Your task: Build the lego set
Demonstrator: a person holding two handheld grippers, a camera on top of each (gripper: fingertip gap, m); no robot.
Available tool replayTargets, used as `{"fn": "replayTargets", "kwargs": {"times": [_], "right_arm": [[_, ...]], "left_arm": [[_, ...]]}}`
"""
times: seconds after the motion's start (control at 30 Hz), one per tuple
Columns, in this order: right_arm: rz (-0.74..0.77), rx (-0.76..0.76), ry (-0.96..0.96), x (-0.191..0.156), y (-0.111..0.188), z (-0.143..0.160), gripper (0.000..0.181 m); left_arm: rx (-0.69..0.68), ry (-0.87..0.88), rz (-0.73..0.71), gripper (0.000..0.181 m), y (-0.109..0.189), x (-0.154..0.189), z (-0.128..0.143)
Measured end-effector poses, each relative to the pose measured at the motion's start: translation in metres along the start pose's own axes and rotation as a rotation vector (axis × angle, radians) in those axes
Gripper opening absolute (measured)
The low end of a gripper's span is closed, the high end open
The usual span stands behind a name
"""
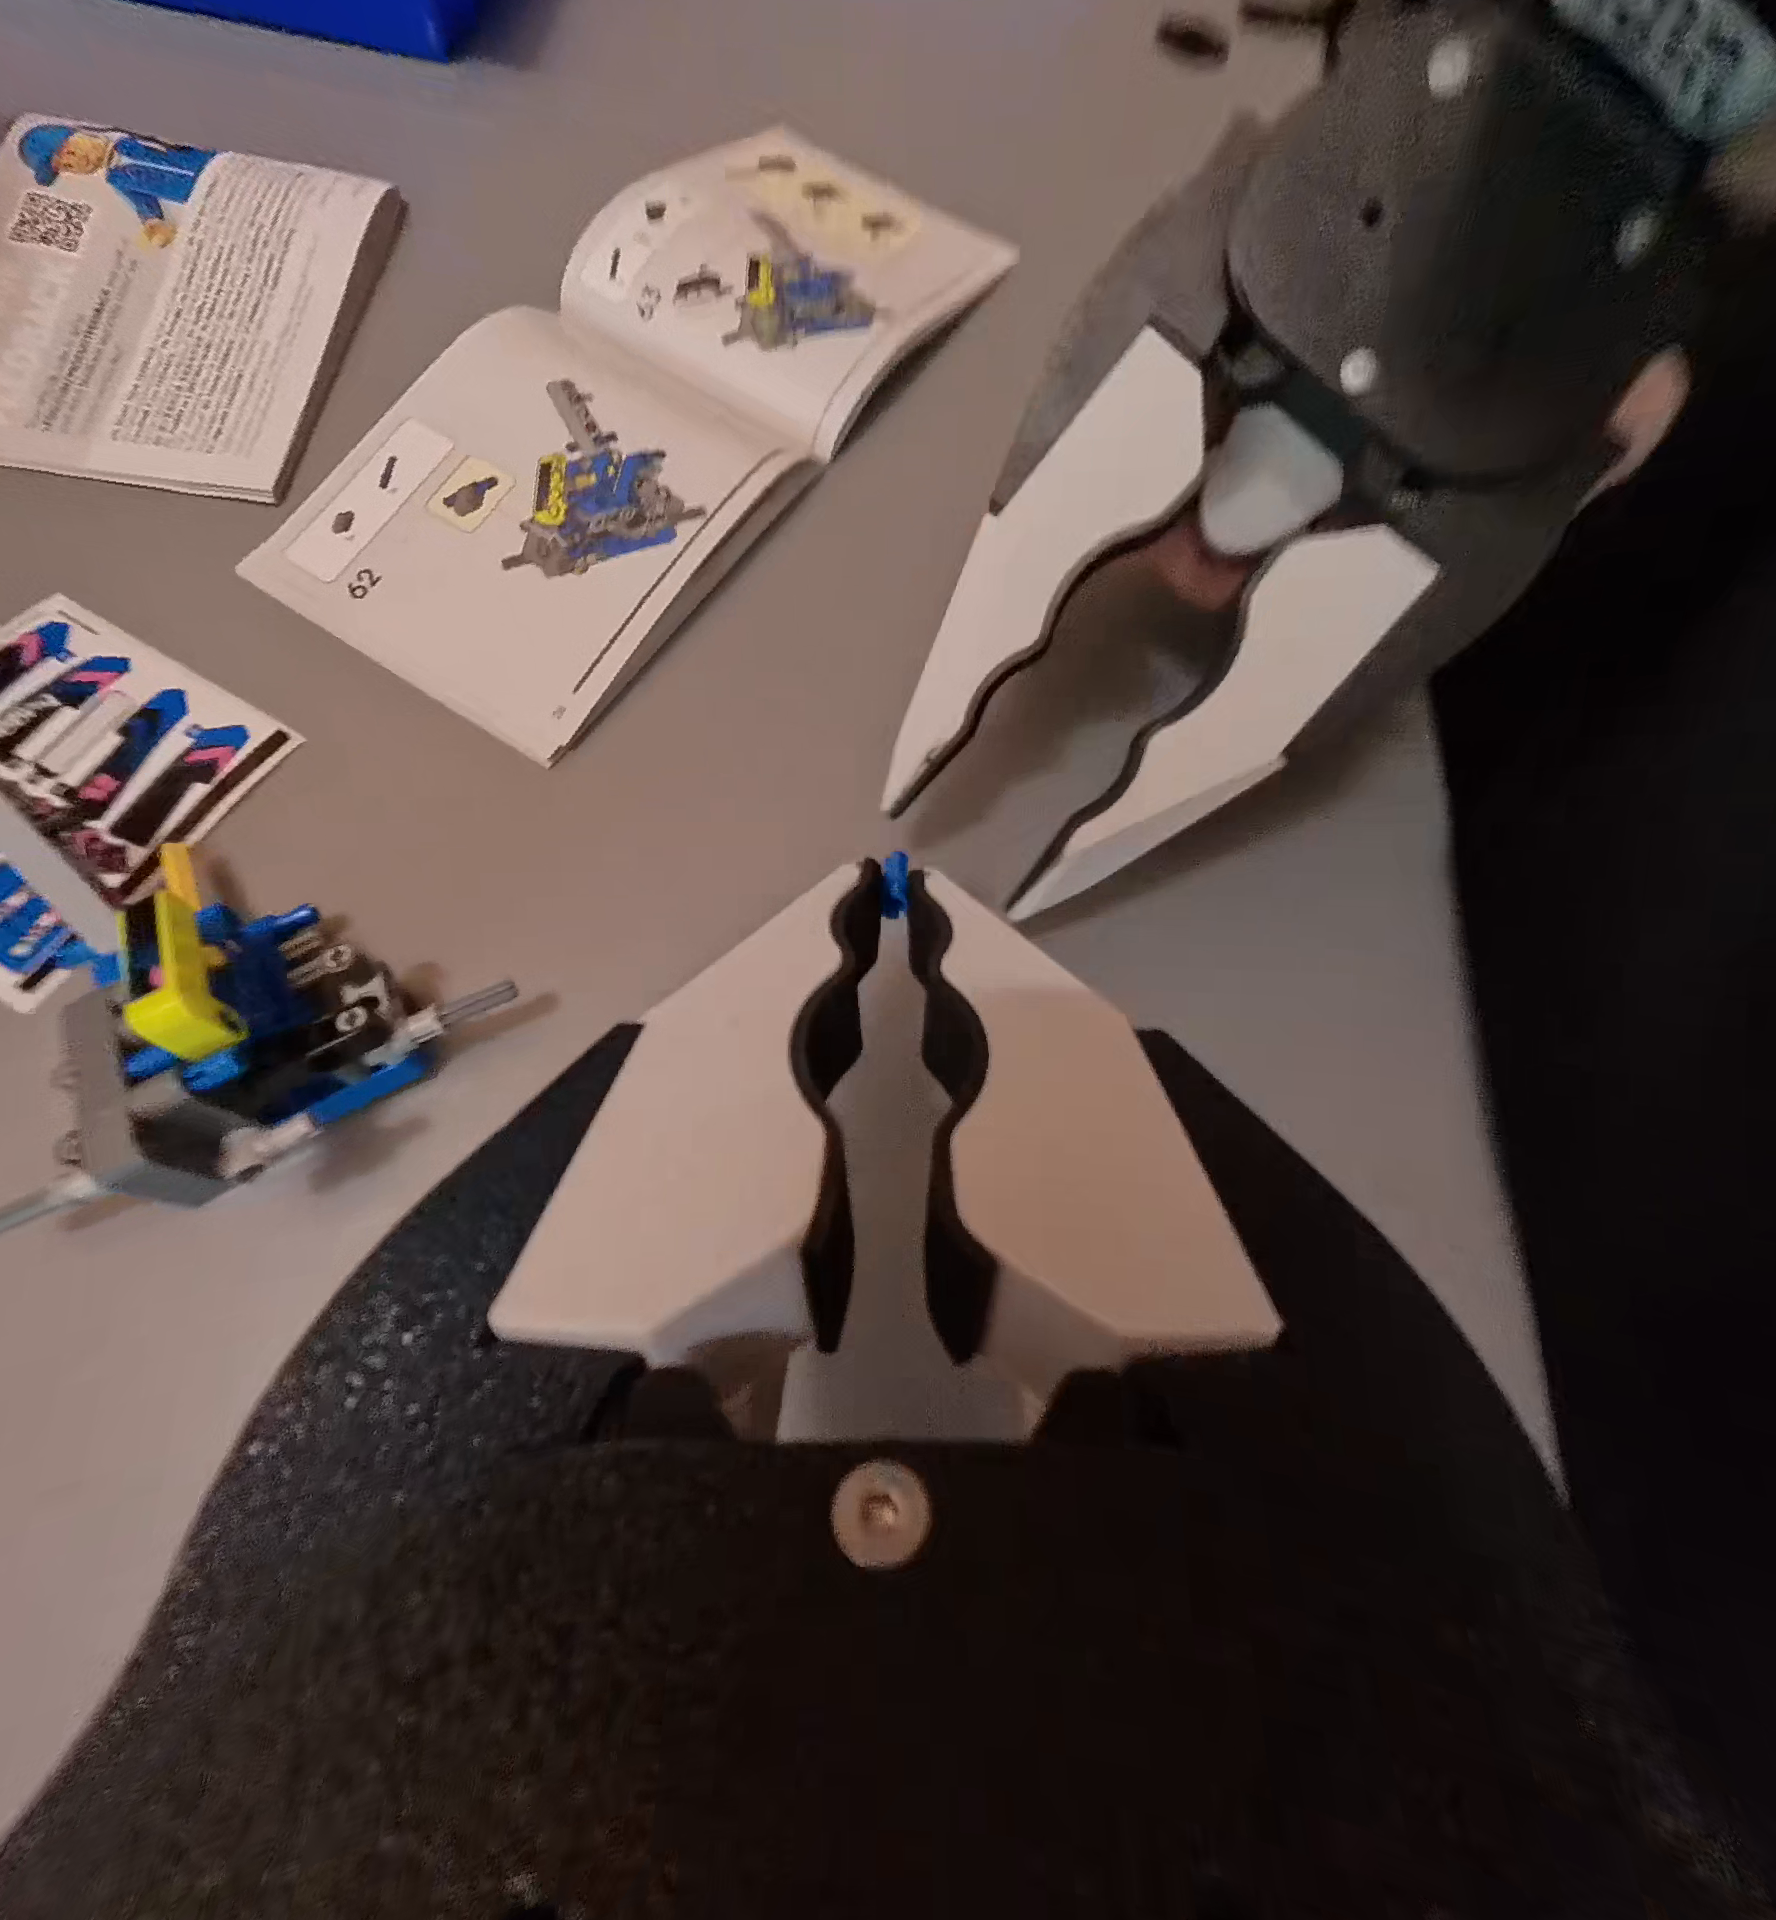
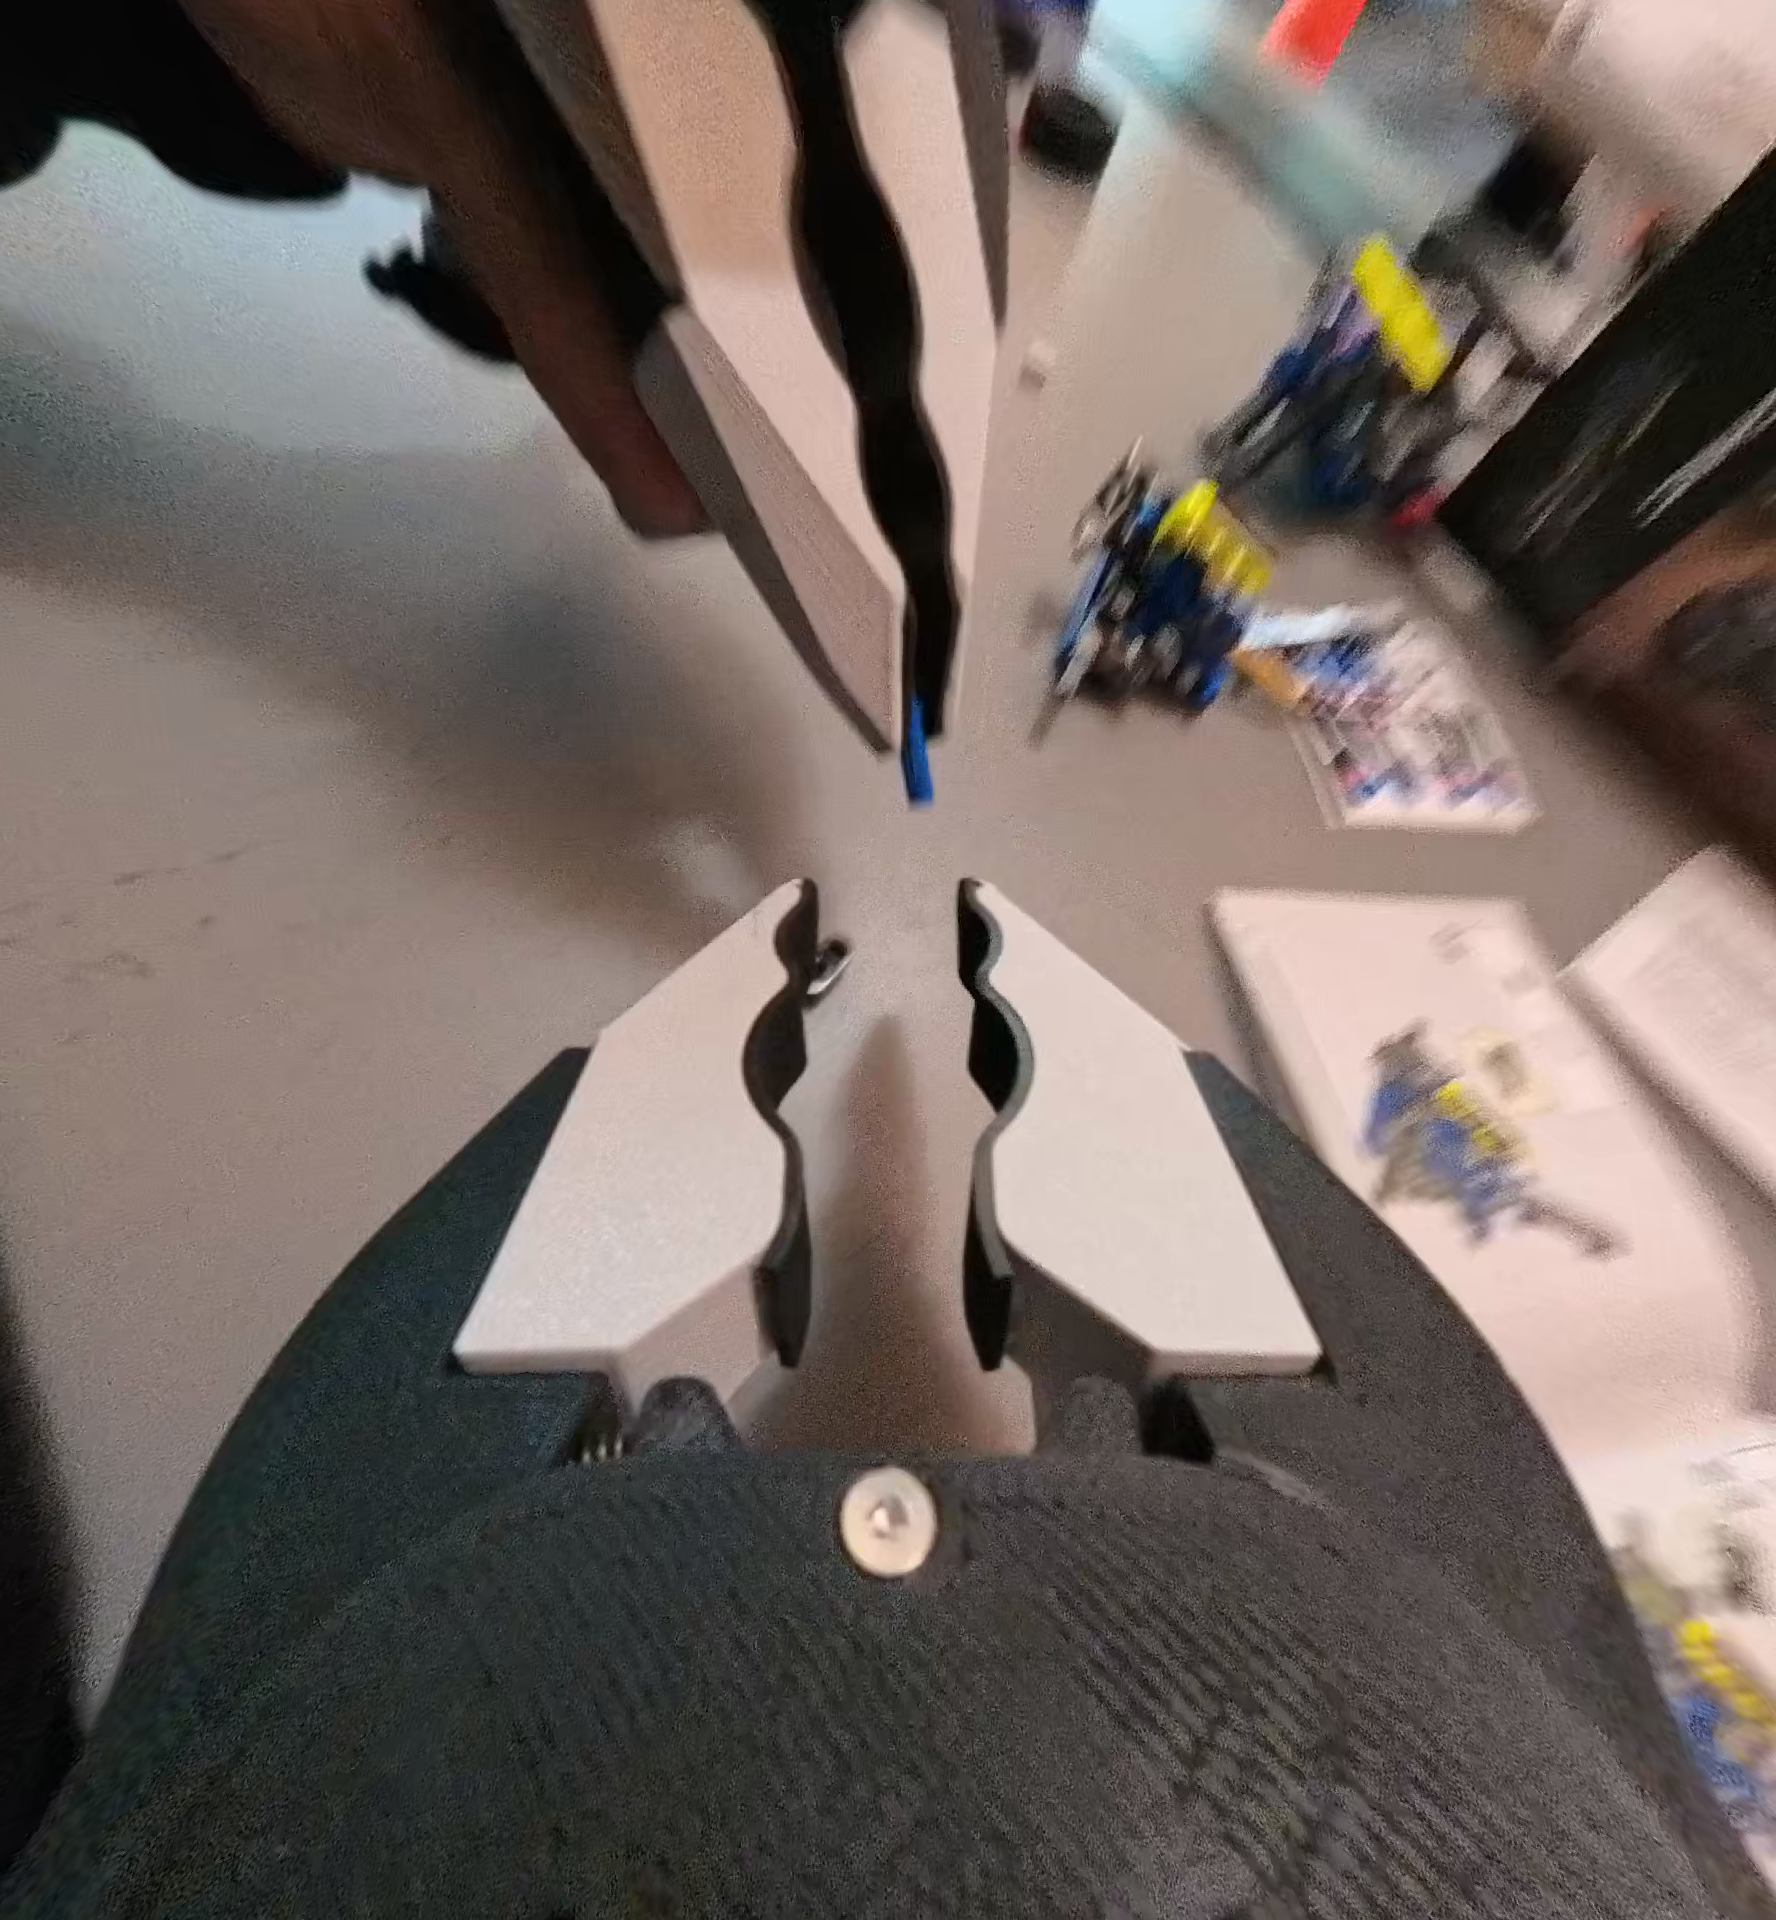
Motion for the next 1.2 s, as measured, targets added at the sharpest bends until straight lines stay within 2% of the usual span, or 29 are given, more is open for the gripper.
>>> {"fn": "replayTargets", "kwargs": {"times": [0.07, 0.2, 0.4, 0.53, 0.8, 1.0, 1.2], "right_arm": [[-0.113, -0.085, -0.091, -0.001, -0.005, 0.009, 0.032], [-0.18, -0.129, -0.155, -0.003, -0.013, 0.012, 0.025], [-0.196, -0.147, -0.169, 0.004, -0.016, 0.015, 0.006], [-0.235, -0.142, -0.141, 0.009, -0.019, 0.015, 0.005], [-0.265, -0.137, -0.116, 0.019, -0.026, 0.01, 0.008], [-0.385, -0.137, -0.155, 0.027, -0.028, 0.011, 0.006], [-0.381, -0.137, -0.126, 0.027, -0.029, 0.011, 0.006]], "left_arm": [[-0.078, -0.087, -0.034, 0.002, -0.003, 0.003, 0.0], [-0.19, -0.227, -0.023, 0.001, -0.013, 0.008, -0.007], [-0.351, -0.484, -0.043, 0.002, -0.019, 0.005, -0.018], [-0.426, -0.635, -0.048, 0.001, -0.02, 0.001, -0.023], [-0.465, -0.671, 0.018, 0.001, -0.028, -0.005, -0.03], [-0.51, -0.733, 0.021, 0.001, -0.033, -0.006, -0.034], [-0.565, -0.805, 0.022, 0.001, -0.038, -0.006, -0.038]]}}
Point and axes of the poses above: each gripper's, where its closed fingertips meet, y back along the fingers, z out of its underside, x = y × z across the jaws, the point moved 9 cm from there along y, back along the fingers, and after that the axes turned 15 degrees about -x, right-handed, at the moved point
